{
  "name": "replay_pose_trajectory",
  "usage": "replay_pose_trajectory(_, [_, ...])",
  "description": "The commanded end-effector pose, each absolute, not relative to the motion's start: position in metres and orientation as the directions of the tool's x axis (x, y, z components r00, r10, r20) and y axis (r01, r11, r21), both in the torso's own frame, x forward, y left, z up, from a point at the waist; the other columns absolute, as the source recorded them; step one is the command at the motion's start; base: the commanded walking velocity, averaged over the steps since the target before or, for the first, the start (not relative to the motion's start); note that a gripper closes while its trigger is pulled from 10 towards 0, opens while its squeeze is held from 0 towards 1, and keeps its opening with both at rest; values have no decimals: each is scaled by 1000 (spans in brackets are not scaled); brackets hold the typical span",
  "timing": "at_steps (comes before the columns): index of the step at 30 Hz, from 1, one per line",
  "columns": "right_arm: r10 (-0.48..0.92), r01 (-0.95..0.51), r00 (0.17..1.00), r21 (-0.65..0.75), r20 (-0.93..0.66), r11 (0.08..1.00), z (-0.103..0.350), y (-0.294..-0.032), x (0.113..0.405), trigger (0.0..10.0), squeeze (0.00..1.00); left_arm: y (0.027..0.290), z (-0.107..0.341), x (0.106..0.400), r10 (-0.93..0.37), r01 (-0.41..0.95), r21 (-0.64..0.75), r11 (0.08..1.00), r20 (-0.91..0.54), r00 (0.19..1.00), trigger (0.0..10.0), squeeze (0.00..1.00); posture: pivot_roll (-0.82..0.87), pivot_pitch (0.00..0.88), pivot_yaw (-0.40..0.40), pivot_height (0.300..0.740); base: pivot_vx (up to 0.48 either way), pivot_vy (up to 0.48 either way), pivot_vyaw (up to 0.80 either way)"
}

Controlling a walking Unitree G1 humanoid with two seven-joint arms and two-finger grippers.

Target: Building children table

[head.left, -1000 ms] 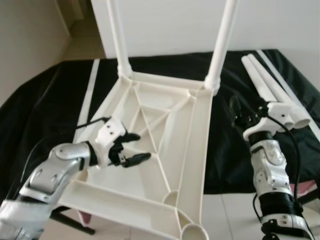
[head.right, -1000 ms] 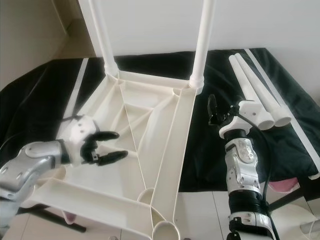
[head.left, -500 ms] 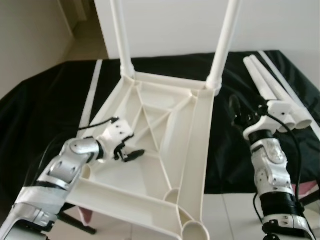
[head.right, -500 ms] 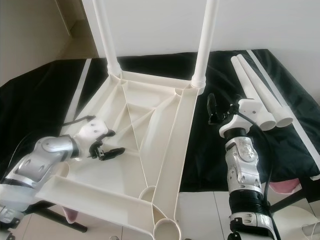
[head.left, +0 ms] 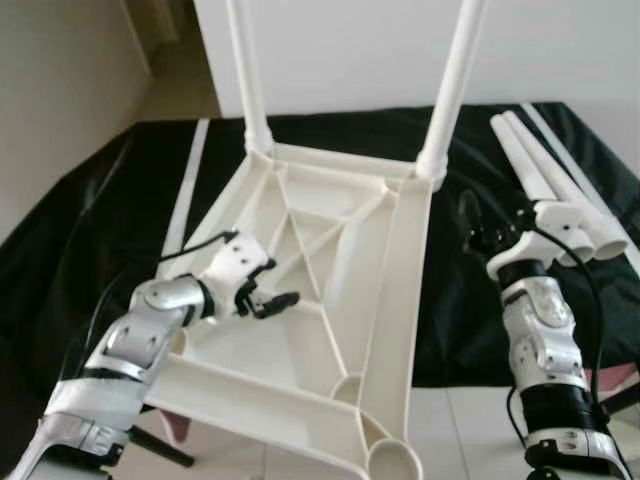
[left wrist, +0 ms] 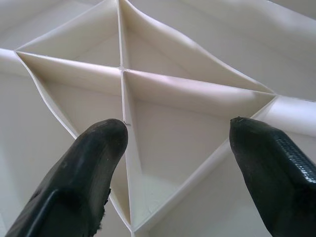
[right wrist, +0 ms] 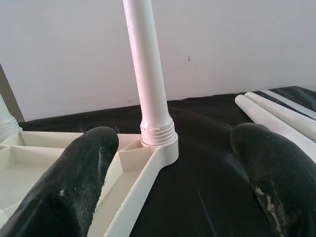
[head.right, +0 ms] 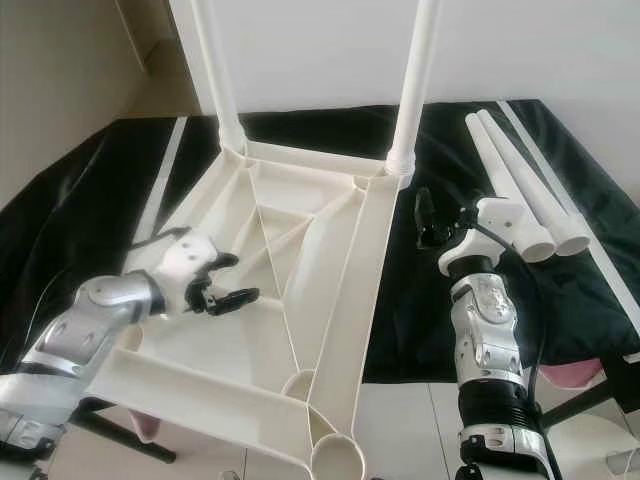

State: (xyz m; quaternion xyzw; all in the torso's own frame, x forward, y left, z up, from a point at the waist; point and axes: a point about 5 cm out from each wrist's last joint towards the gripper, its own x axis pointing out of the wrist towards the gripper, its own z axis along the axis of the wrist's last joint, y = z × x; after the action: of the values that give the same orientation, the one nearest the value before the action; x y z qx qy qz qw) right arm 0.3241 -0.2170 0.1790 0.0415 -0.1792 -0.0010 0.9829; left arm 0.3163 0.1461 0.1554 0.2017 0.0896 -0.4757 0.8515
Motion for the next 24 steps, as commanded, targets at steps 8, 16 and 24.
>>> replay_pose_trajectory(8, [-27, -4, 939, 90, 343, 996, 179, -220, 325, 10000, 0, 146, 156, 314, -773, 835, 299, 462, -327, 544, 10000, 0, -53, 65, 34, 740, 0, 0, 0])
replay_pose_trajectory(16, [-33, 3, 938, 90, 344, 996, 180, -222, 325, 10000, 0, 140, 156, 303, -824, 882, 272, 384, -330, 460, 10000, 0, -55, 71, 34, 740, 0, 0, 0])
replay_pose_trajectory(24, [-24, -5, 941, 83, 338, 997, 179, -222, 324, 10000, 0, 138, 152, 295, -846, 912, 241, 331, -351, 400, 10000, 0, -54, 77, 30, 740, 0, 0, 0])
